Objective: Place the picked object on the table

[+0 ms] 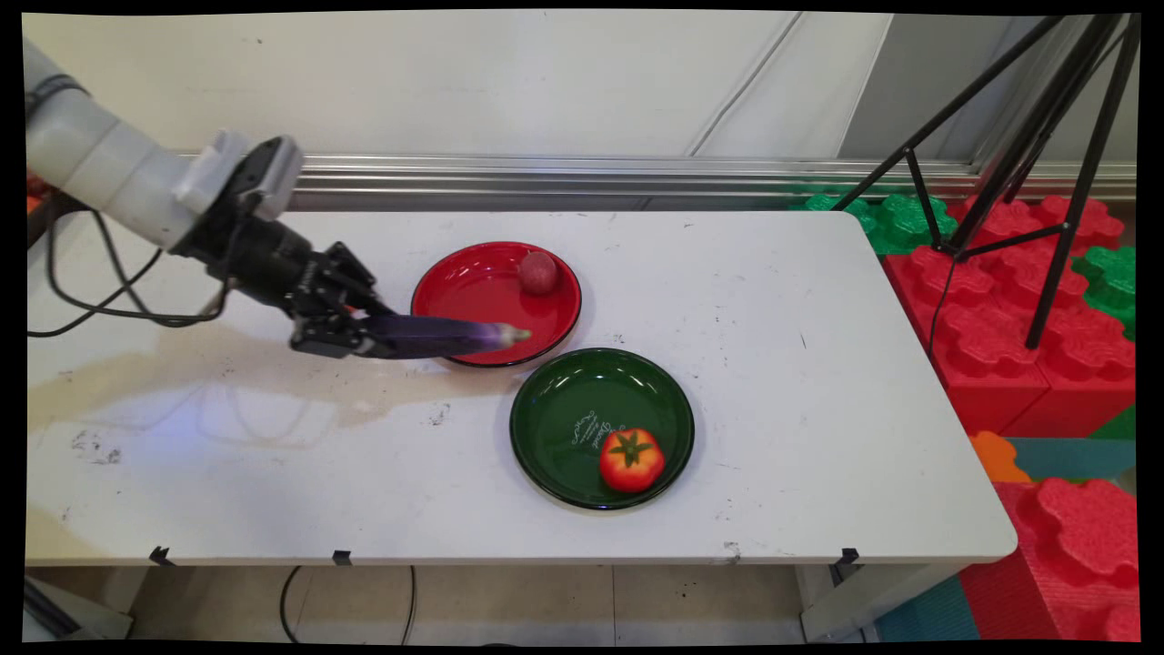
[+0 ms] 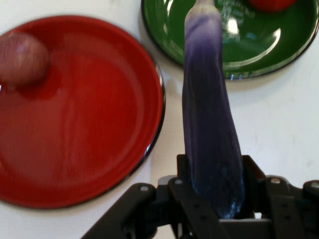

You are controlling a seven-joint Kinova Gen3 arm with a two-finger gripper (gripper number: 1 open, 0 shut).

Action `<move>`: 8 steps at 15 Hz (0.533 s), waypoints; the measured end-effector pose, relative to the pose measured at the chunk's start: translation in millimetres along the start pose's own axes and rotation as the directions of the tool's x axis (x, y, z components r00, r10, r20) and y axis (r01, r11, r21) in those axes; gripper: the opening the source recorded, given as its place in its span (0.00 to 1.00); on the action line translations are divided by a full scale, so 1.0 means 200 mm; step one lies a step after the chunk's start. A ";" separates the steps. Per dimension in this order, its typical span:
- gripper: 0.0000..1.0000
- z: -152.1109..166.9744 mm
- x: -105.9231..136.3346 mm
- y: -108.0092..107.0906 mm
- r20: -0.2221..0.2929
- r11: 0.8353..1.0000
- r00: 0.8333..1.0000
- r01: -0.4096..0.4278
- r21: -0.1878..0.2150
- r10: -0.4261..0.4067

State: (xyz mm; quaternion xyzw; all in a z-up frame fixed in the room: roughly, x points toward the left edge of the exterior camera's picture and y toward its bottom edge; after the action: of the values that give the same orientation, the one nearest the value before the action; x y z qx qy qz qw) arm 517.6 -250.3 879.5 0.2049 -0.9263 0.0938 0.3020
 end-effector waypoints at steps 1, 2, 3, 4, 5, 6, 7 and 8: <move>0.00 -0.02 -0.02 -0.01 0.008 1.000 1.000 0.000 0.003 -0.001; 0.00 -0.04 -0.06 -0.01 0.020 1.000 1.000 0.004 0.005 -0.004; 0.00 -0.05 -0.09 -0.02 0.028 1.000 1.000 0.008 0.007 -0.008; 0.00 -0.07 -0.13 -0.02 0.040 1.000 0.999 0.013 0.008 -0.013; 0.00 -0.08 -0.17 -0.03 0.055 1.000 0.998 0.018 0.008 -0.018; 0.00 -0.09 -0.21 -0.03 0.071 1.000 0.997 0.019 0.006 -0.020; 0.00 -0.09 -0.25 -0.04 0.085 1.000 0.996 0.018 0.004 -0.018; 0.00 -0.09 -0.29 -0.04 0.101 1.000 0.995 0.014 -0.002 -0.014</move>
State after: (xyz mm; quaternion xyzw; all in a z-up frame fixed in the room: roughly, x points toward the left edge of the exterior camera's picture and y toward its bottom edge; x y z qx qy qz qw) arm 573.4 -233.6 860.1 0.2153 -0.9391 0.0801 0.2555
